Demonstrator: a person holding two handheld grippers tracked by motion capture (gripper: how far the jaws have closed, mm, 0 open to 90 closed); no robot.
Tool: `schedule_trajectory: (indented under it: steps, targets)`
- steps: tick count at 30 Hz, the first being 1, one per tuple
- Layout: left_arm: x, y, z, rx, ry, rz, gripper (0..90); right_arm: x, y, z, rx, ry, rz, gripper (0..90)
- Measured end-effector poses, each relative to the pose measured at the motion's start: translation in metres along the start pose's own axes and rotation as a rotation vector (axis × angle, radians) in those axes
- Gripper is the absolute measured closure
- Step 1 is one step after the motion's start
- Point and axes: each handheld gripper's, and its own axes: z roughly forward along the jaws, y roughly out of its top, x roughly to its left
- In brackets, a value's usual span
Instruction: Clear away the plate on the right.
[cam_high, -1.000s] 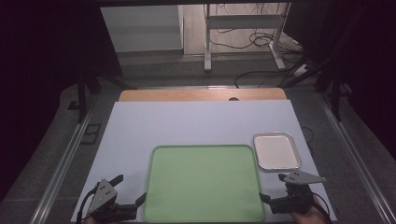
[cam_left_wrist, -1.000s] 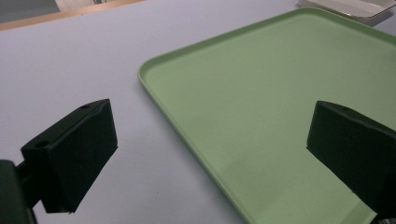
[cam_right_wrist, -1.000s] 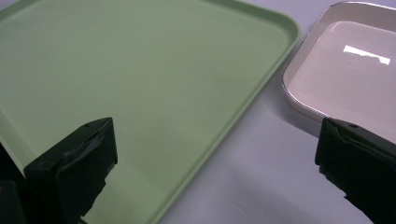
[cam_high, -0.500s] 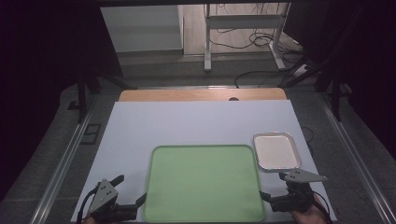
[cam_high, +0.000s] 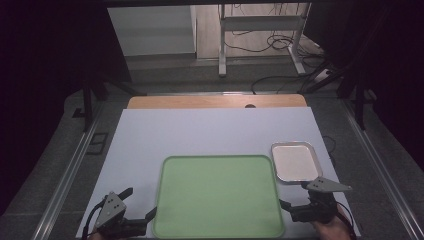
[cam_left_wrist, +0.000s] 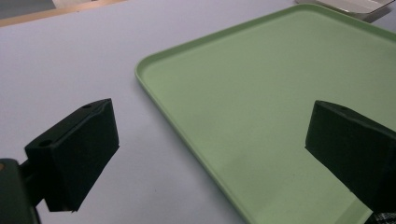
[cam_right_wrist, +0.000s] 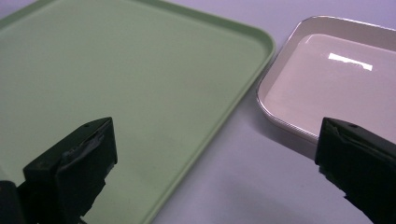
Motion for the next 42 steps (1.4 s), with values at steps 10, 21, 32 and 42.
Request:
schedule_trajectory:
  steps: [10,21,32,42]
  targets:
    - [0.0,0.0,0.0,0.002,0.0,-0.001,2.5,-0.007,0.004,0.004,-0.021,-0.024,-0.003,0.0]
    - [0.0,0.0,0.0,0.001,-0.001,-0.003,2.5,-0.018,0.006,0.006,-0.056,-0.062,-0.001,0.0]
    - [0.0,0.0,0.0,0.002,-0.001,-0.002,2.5,-0.034,0.012,0.012,-0.048,-0.103,0.062,2.1]
    - [0.0,0.0,0.0,0.0,-0.002,-0.003,2.5,-0.045,0.017,0.019,-0.04,-0.161,0.071,0.5]
